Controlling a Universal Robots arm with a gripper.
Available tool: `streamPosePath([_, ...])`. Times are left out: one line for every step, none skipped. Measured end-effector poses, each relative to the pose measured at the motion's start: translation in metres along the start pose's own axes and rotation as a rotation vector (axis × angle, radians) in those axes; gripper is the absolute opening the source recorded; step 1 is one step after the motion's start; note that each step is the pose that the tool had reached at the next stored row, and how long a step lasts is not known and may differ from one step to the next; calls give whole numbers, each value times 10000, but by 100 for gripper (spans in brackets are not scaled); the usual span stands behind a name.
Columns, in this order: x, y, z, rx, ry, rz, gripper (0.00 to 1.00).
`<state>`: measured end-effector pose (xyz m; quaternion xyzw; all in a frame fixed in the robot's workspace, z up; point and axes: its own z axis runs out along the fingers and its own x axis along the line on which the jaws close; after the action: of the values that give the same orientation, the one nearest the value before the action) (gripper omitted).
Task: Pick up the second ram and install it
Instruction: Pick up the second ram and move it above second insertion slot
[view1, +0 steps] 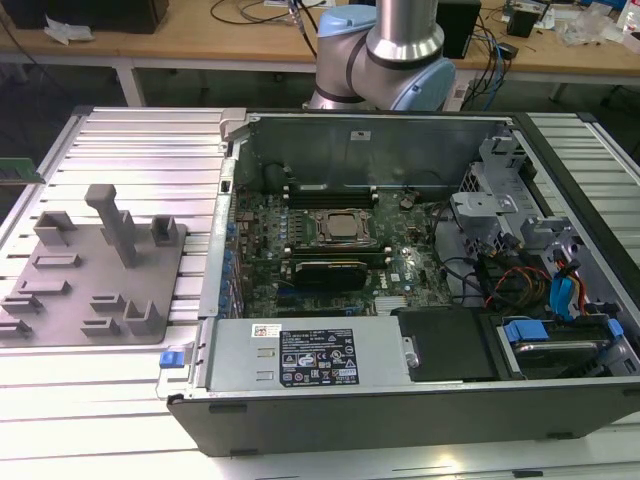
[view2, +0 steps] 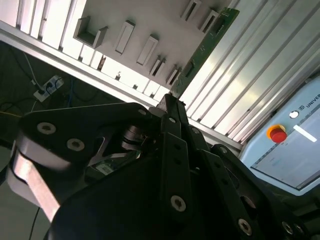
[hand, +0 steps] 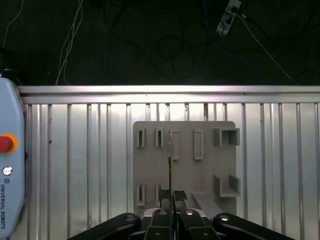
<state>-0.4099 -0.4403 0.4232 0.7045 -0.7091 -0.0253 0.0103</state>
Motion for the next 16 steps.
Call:
streamPosePath([0, -3, -2, -2, 1, 0, 9])
streamPosePath([0, -14, -3, -3, 3, -1, 9])
streamPosePath([0, -25, -2, -1, 1, 0, 9])
streamPosePath([0, -54, -4, -1, 1, -1, 9])
streamPosePath([0, -70, -4, 0, 0, 0, 9])
streamPosePath([-1, -88, -5, 0, 0, 0, 9])
streamPosePath([-1, -148, -8, 0, 0, 1, 9])
streamPosePath([-2, -181, -10, 0, 1, 0, 9])
streamPosePath([-2, -205, -11, 0, 0, 0, 9])
streamPosePath([-2, -230, -12, 0, 1, 0, 9])
streamPosePath([-2, -256, -13, 1, 0, 1, 9])
streamPosePath([-2, -297, -16, -1, 1, 1, 9])
streamPosePath([-3, -373, -20, 0, 1, 0, 9])
streamPosePath([-3, -420, -21, 0, -1, -1, 9])
streamPosePath([-3, -453, -23, 0, 0, 0, 9])
streamPosePath([-4, -515, -27, 0, 1, 0, 9])
